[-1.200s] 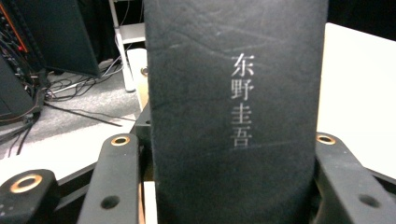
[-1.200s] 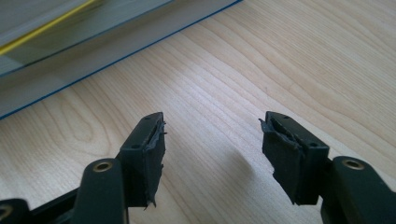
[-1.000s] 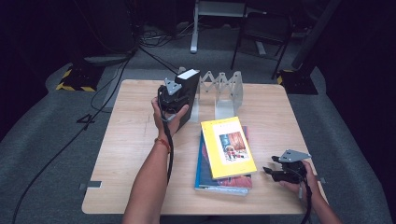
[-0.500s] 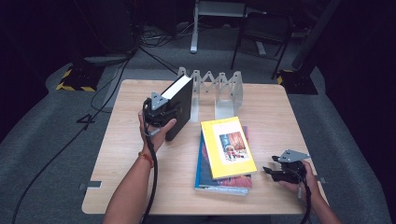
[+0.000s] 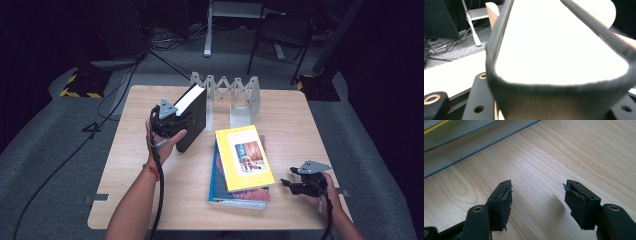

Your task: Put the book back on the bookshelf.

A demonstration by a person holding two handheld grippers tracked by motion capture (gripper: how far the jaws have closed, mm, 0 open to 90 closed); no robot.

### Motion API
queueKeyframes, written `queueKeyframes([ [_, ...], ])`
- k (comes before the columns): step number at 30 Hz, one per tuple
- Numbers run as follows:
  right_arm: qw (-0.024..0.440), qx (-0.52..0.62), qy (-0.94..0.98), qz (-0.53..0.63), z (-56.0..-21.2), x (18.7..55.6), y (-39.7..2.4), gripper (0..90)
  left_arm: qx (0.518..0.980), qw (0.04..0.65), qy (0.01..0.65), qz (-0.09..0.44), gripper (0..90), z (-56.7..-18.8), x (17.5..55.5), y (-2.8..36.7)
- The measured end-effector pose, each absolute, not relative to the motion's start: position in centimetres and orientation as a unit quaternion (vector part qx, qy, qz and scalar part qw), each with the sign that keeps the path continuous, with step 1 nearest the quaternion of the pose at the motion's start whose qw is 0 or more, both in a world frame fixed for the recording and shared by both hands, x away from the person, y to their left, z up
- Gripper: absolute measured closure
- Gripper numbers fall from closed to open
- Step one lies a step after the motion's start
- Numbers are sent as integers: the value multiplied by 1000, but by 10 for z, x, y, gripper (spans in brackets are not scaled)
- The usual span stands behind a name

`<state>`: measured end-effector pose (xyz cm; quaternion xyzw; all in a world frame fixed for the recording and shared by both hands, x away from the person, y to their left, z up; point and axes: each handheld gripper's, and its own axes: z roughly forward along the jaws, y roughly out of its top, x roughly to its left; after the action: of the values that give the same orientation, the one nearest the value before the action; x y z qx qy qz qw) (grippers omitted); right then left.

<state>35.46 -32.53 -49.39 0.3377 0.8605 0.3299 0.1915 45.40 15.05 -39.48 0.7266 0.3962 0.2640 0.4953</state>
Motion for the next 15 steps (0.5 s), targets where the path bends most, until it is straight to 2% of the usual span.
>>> queueKeyframes([
  [7,189,340,860,331,-494,355,-325,376,733,490,391,264,393,-376,464,145],
  [12,186,339,860,332,-494,355,-325,377,742,479,389,261,427,-373,467,145],
  [15,184,340,860,333,-494,355,-326,377,744,470,394,265,479,-371,466,145],
])
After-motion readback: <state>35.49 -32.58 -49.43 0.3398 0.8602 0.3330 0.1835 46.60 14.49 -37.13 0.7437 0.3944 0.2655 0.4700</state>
